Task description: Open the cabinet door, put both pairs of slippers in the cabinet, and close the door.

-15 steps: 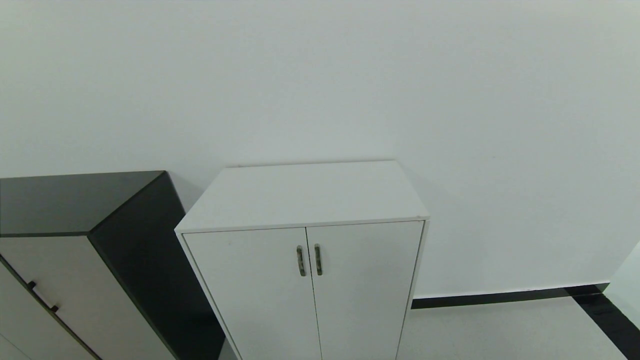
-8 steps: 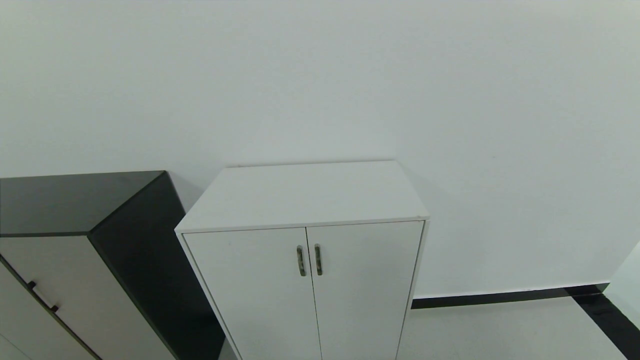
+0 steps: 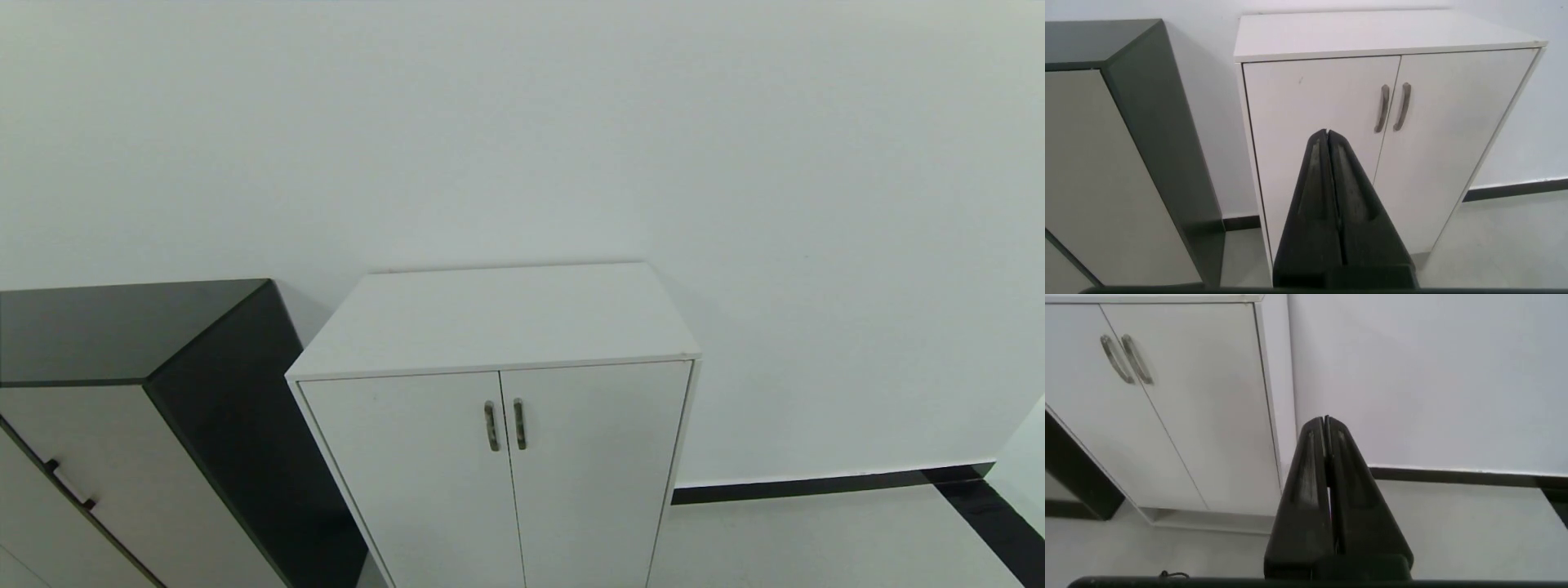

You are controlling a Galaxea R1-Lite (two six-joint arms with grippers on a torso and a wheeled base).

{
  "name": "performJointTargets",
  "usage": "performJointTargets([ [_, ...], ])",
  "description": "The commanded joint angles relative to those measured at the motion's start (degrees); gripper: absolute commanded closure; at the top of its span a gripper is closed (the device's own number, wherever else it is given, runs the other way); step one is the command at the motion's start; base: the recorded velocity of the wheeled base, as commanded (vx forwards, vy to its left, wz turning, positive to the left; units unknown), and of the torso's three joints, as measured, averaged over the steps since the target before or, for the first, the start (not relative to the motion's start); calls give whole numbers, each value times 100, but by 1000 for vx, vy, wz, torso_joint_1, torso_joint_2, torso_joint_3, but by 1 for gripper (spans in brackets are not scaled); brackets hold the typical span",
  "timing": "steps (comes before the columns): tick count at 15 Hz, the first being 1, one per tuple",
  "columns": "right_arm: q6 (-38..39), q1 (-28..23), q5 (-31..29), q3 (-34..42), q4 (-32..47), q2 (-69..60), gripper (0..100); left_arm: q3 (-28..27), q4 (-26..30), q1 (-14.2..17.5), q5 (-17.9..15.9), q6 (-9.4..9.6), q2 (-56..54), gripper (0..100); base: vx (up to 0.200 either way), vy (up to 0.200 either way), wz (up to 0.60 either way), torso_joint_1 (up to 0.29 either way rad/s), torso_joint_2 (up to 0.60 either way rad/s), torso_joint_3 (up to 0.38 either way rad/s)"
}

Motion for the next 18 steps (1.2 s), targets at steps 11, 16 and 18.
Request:
performJointTargets([
  [11,-6,-1106,-41,-6,11,-575,100,0,-1,-1,0,16,4,100,0,0,0,0,0,0],
  [16,30,-1106,-33,2,2,-575,100,0,-10,-1,-9,33,4,100,0,0,0,0,0,0],
  [18,30,-1106,-33,2,2,-575,100,0,-10,-1,0,33,4,100,0,0,0,0,0,0],
])
